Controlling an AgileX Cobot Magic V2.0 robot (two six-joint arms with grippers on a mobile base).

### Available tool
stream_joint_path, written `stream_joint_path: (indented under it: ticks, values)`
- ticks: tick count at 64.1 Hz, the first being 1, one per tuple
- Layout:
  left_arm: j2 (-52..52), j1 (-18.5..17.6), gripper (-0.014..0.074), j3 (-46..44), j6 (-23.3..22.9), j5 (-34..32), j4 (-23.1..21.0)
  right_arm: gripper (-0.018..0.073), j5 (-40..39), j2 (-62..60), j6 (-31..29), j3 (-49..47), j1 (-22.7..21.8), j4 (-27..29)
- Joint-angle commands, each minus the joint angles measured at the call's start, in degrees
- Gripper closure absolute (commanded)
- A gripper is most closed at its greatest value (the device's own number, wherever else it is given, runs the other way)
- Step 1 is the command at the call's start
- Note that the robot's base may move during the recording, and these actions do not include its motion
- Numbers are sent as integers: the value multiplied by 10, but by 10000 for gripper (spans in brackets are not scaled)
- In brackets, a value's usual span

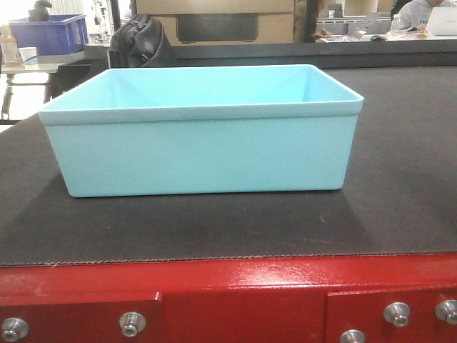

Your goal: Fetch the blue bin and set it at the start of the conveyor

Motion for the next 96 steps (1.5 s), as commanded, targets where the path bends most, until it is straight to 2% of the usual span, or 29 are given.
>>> stream_joint_path:
  ticks: [1, 8, 15, 19, 31, 42, 56, 66, 96]
  values:
    - [-4, -2, 707, 1, 1, -5, -1, 726, -16, -33, -8, 50, -33, 13]
    - [-4, -2, 707, 1, 1, -5, -1, 726, -18, -75, 20, 110, -53, 24]
    - [-4, -2, 707, 1, 1, -5, -1, 726, -18, -127, 27, 171, -53, 24]
    - [-4, -2, 707, 1, 1, -5, -1, 726, -18, -163, 54, 203, -53, 24]
    - [-4, -2, 707, 1, 1, -5, -1, 726, -13, -255, 56, 265, -53, 24]
    - [-3, -2, 707, 1, 1, -6, -1, 726, 16, -260, 56, 267, -47, 23]
    - [-3, -2, 707, 1, 1, -9, -1, 726, 16, -260, 55, 267, -24, 23]
    - [-3, -2, 707, 1, 1, -9, -1, 726, 16, -260, 29, 267, -25, 23]
    - [-3, -2, 707, 1, 1, -9, -1, 726, 12, -260, 30, 267, -28, 26]
